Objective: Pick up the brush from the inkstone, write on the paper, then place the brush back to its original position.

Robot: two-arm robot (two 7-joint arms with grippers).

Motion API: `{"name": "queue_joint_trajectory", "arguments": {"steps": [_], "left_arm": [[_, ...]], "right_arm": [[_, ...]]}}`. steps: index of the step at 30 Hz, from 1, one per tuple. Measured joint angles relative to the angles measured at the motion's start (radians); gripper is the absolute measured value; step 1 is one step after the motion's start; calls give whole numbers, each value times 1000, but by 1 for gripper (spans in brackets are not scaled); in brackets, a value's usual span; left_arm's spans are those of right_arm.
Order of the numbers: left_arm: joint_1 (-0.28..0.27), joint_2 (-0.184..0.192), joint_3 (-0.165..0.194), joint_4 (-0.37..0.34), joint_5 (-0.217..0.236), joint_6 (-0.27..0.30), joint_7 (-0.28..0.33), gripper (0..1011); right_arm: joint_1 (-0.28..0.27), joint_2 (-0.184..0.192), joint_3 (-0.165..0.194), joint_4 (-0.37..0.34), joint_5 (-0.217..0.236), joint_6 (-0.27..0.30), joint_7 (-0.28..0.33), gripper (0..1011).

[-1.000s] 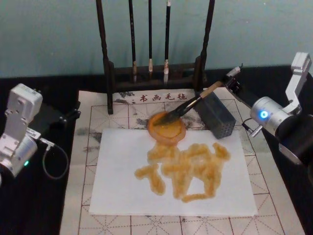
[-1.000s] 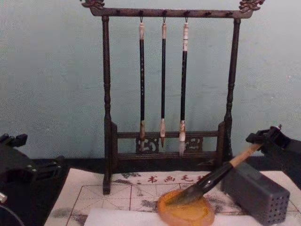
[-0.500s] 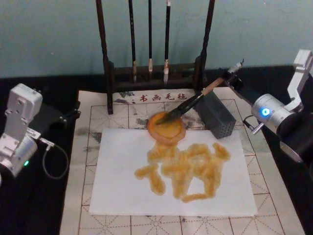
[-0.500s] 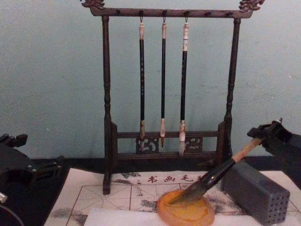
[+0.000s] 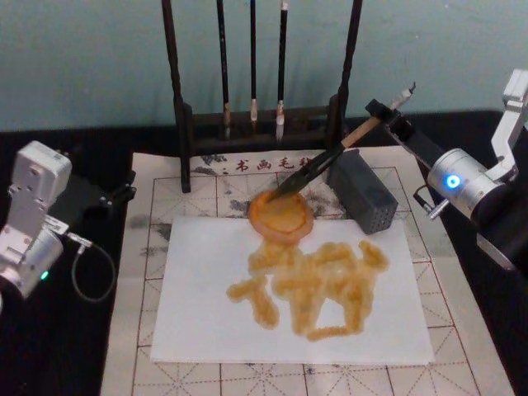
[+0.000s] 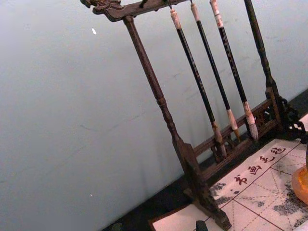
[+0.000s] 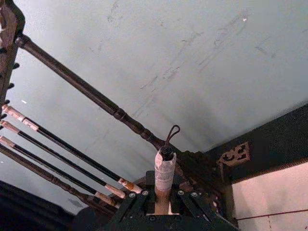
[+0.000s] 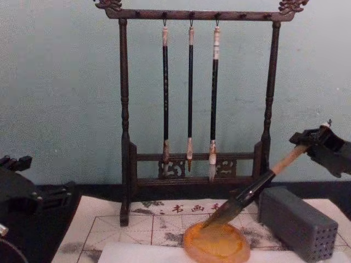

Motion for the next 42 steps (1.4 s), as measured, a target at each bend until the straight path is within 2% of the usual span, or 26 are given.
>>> {"name": "queue_joint_trajectory", "arguments": {"steps": [16, 24, 42], "left_arm": [[0, 0, 0, 0, 0, 0, 0, 1001], [0, 0, 0, 0, 0, 0, 0, 1001], [0, 0, 0, 0, 0, 0, 0, 1001]], "right_arm": [[21, 4, -38, 27, -39, -64, 2, 187], [40, -6, -53, 52, -107, -116, 17, 187], [20, -13, -5, 25, -147, -132, 9, 187]]}}
